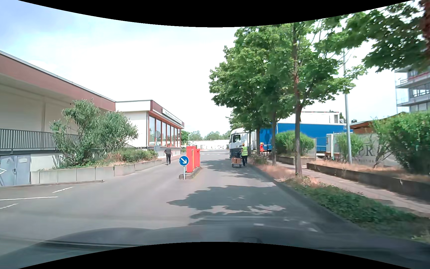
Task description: Follow the waypoints while adhering to traffic rules and regulations
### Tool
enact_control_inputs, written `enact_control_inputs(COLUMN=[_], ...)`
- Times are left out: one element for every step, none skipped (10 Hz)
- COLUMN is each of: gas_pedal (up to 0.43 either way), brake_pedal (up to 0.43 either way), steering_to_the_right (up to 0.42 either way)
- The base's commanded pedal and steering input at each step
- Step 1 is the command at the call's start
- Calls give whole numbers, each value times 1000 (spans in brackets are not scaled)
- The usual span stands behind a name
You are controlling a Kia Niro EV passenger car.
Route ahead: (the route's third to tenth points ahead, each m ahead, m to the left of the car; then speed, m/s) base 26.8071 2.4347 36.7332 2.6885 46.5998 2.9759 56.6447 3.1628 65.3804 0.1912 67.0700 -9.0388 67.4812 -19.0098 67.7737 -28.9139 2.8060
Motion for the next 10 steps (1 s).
enact_control_inputs(gas_pedal=[8,8,8,8,8,8,8,8,8,8], brake_pedal=[0,0,0,0,0,0,0,0,0,0], steering_to_the_right=[-5,-4,-5,-4,-4,-5,-4,-4,-4,-4])
